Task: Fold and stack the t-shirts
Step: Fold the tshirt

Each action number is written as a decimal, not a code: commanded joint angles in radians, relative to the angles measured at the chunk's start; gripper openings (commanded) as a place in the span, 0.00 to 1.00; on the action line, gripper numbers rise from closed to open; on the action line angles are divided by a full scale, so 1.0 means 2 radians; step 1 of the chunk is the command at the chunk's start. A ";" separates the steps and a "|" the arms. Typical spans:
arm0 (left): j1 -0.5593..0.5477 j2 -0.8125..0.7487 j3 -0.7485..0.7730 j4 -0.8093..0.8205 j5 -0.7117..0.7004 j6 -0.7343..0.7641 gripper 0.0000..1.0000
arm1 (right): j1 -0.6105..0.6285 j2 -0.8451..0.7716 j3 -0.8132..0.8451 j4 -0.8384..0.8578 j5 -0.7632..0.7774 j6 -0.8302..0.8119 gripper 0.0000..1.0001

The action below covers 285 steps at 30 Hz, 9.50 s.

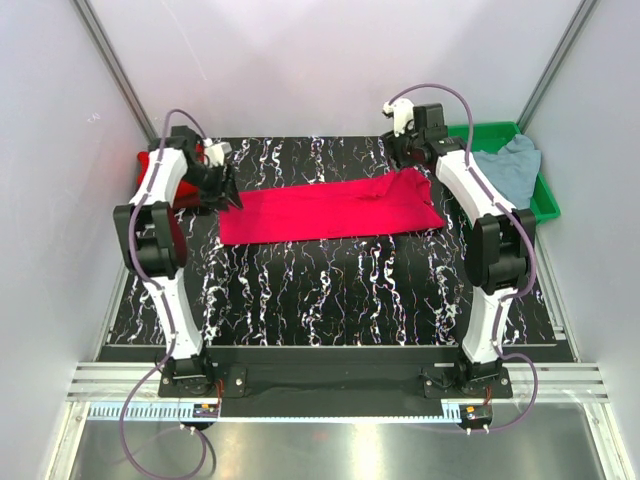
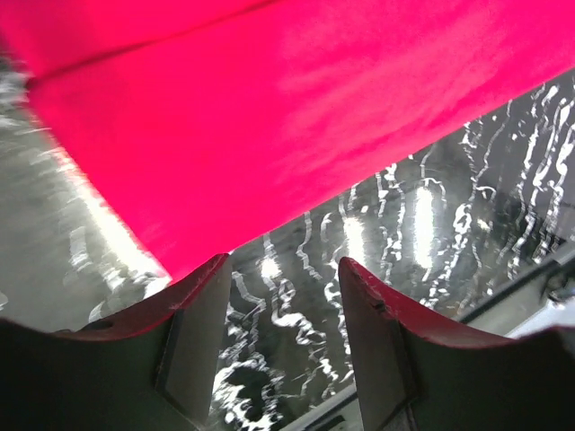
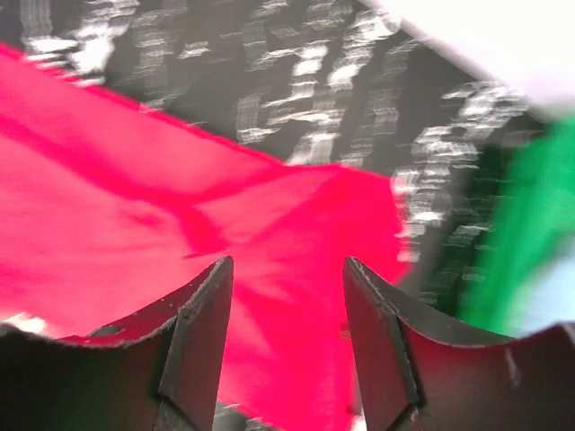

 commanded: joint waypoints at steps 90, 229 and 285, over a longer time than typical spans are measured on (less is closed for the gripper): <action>-0.058 0.104 0.025 0.033 0.017 -0.030 0.55 | 0.040 0.161 0.144 -0.047 -0.029 0.040 0.01; -0.023 0.079 -0.046 0.008 -0.106 0.019 0.31 | -0.129 0.259 0.168 -0.050 -0.116 0.448 0.35; -0.444 -0.088 -0.254 0.009 0.001 0.029 0.00 | -0.035 0.431 0.420 0.021 -0.162 0.483 0.10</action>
